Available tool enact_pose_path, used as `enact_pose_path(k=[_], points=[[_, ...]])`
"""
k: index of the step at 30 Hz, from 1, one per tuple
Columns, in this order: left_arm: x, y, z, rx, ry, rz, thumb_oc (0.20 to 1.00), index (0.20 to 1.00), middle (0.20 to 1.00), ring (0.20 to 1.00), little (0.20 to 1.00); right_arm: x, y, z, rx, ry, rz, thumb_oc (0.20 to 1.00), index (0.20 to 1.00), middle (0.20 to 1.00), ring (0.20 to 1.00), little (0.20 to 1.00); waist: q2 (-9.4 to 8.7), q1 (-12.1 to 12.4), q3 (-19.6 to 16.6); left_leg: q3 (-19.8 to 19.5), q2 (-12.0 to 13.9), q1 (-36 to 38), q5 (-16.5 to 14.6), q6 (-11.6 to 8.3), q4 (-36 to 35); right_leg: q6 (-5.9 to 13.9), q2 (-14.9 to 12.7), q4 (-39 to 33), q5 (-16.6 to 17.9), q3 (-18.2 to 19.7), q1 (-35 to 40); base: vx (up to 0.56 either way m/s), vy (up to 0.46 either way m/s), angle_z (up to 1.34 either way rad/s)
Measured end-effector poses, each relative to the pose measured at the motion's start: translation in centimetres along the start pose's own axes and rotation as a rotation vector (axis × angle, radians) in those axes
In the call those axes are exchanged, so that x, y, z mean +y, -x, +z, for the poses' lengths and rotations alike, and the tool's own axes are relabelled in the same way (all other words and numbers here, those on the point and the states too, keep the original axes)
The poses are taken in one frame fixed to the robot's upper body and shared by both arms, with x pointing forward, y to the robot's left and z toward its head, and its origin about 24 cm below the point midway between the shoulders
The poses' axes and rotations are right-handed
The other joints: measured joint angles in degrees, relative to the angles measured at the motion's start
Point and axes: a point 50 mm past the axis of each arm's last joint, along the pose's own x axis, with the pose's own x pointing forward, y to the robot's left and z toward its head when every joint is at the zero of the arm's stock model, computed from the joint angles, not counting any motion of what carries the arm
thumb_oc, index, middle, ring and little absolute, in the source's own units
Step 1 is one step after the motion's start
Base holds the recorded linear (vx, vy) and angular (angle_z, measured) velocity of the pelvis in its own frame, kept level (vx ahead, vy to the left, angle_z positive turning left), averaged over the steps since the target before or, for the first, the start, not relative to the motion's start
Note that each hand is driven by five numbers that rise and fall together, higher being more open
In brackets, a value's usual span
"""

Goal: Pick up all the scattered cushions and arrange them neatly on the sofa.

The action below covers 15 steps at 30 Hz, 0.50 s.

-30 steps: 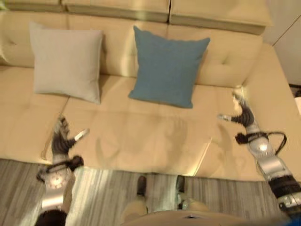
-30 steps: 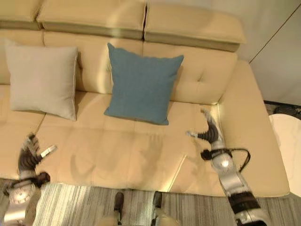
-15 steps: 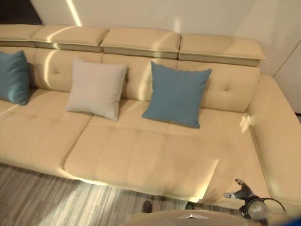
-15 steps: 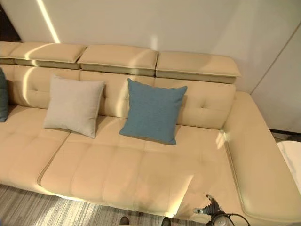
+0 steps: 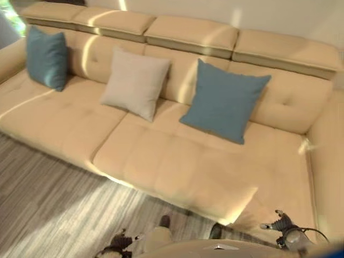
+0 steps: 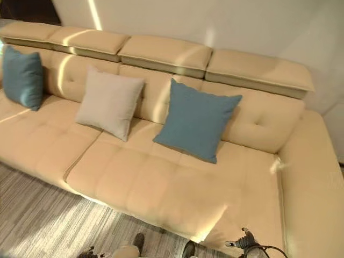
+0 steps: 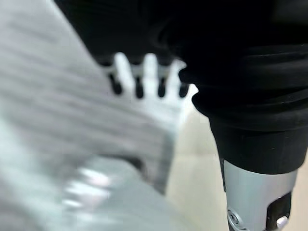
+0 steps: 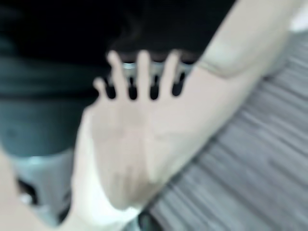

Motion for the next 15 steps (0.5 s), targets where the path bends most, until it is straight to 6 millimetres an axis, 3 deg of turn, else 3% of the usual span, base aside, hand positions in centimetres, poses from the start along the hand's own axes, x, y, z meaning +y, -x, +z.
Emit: enact_pose_path(k=[1, 3, 5, 6, 7, 8, 9, 11, 15], points=[[0.0, -0.1, 0.6, -0.019, 0.0, 0.001, 1.0, 1.0, 1.0, 1.0, 1.0, 0.4, 0.1, -0.2, 0.016, -0.005, 0.012, 1.0, 1.0, 1.0, 1.0, 1.0, -0.55, -0.62, 0.56, 2.68, -3.19, 3.09, 1.65, 2.93, -4.2, 2.25, -3.21, 0.9, 0.64, 2.14, -0.62, -0.33, 0.326, -0.46], [0.7, -0.3, 1.3, -0.033, -0.009, 0.017, 1.0, 1.0, 1.0, 1.0, 1.0, 1.9, 0.4, -0.6, 0.041, -0.009, 0.052, 1.0, 1.0, 1.0, 1.0, 1.0, -2.33, -1.63, 0.85, 4.32, -8.05, 3.36, 1.93, 5.05, -3.87, 4.77, -8.0, 1.51, 1.99, 3.74, -1.76, -0.41, 0.28, -0.32], [0.6, -0.5, 2.0, -0.04, -0.014, 0.016, 1.0, 1.0, 1.0, 1.0, 1.0, 2.7, 0.5, -0.4, 0.047, 0.005, 0.076, 1.0, 1.0, 1.0, 1.0, 1.0, -3.34, -0.75, 1.61, 5.72, -11.35, 1.81, 1.39, 8.31, -1.41, 6.74, -11.82, 3.1, 3.2, 4.15, -3.16, -0.39, 0.144, -0.19], [0.7, -0.5, 2.0, -0.038, -0.02, 0.017, 1.0, 1.0, 1.0, 1.0, 1.0, 3.0, 0.6, -0.7, 0.057, 0.018, 0.087, 1.0, 1.0, 1.0, 1.0, 1.0, -3.76, -0.45, 1.76, 6.28, -12.65, 0.93, 1.39, 8.89, -0.25, 7.03, -13.16, 3.4, 4.75, 3.95, -4.23, -0.2, 0.049, -0.29], [0.7, -0.5, 2.0, -0.038, -0.033, 0.017, 1.0, 1.0, 1.0, 1.0, 1.0, 3.1, 0.5, -0.4, 0.058, 0.022, 0.09, 1.0, 1.0, 1.0, 1.0, 1.0, -3.36, 0.5, 2.04, 7.85, -12.91, 0.12, 0.84, 9.98, 0.54, 7.5, -13.3, 3.61, 6.07, 2.86, -5.57, -0.22, 0.045, -0.38], [1.1, -0.5, 1.7, -0.026, -0.037, 0.027, 1.0, 1.0, 1.0, 1.0, 1.0, 3.3, 0.5, -0.2, 0.057, 0.02, 0.095, 1.0, 1.0, 1.0, 1.0, 1.0, -2.88, 1.14, 2.33, 8.04, -12.92, -0.34, 0.24, 10.28, 0.6, 8.29, -13.0, 3.55, 4.81, 0.89, -5.96, -0.14, 0.03, -0.43], [1.4, -0.5, 1.3, -0.01, -0.038, 0.034, 1.0, 1.0, 1.0, 1.0, 1.0, 3.4, 0.6, -0.3, 0.063, 0.019, 0.098, 1.0, 1.0, 1.0, 1.0, 1.0, -2.2, 1.78, 2.4, 9.0, -12.63, -0.91, 0.91, 11.2, 0.63, 7.77, -11.88, 4.44, 3.22, -0.55, -5.69, -0.16, 0.04, -0.28], [1.6, -0.2, 0.3, 0.015, -0.042, 0.038, 1.0, 1.0, 1.0, 1.0, 1.0, 3.3, 0.6, -0.4, 0.069, 0.02, 0.102, 1.0, 1.0, 1.0, 1.0, 1.0, -0.36, 3.23, 2.64, 9.29, -11.54, -0.5, 1.24, 11.47, -0.07, 7.23, -11.0, 12.62, -1.34, -0.84, -6.43, -0.05, -0.004, -0.17], [2.9, 0.8, -3.3, 0.116, -0.06, 0.066, 1.0, 1.0, 1.0, 1.0, 1.0, 3.9, 0.8, -0.9, 0.087, 0.019, 0.118, 1.0, 1.0, 1.0, 1.0, 1.0, 0.17, 4.99, -0.42, 10.65, -8.47, -0.36, 2.33, 11.83, -1.14, 7.5, -8.9, 22.2, -11.35, -0.71, -4.34, -0.04, -0.101, -0.08]])
